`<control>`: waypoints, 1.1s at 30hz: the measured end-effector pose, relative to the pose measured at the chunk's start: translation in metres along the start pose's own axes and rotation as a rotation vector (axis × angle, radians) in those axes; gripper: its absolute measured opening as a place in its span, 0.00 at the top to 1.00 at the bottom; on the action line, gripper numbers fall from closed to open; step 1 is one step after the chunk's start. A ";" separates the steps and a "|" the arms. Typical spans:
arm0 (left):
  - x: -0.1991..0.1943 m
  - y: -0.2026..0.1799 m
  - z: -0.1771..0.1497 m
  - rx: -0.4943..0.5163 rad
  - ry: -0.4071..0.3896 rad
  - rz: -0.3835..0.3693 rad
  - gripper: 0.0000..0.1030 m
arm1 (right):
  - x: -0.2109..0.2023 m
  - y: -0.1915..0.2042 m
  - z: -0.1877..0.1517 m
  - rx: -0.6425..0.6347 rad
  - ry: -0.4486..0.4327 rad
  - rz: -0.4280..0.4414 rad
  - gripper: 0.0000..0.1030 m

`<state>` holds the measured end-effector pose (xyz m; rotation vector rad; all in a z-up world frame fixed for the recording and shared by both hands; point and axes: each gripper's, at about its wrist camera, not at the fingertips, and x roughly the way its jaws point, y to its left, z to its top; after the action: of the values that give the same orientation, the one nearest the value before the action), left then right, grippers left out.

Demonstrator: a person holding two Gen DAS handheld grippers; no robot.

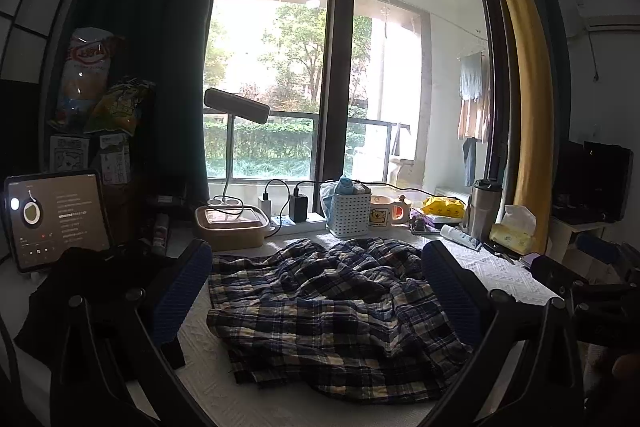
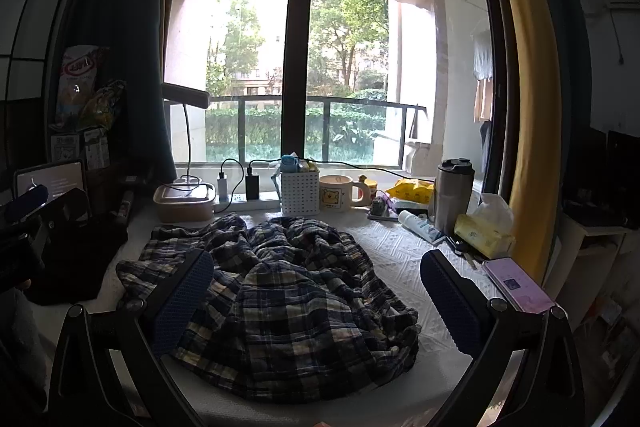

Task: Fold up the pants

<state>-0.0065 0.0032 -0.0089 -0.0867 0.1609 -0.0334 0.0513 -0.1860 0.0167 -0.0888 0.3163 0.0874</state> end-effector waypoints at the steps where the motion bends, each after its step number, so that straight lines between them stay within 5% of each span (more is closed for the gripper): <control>1: 0.000 0.000 0.000 0.001 0.000 0.001 0.01 | 0.000 0.000 0.000 0.001 0.000 0.000 0.00; 33: -0.003 -0.009 -0.006 0.019 0.003 -0.016 0.00 | -0.002 -0.002 -0.003 0.004 0.001 0.002 0.00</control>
<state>-0.0103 -0.0058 -0.0133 -0.0693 0.1624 -0.0505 0.0490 -0.1885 0.0140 -0.0841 0.3171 0.0891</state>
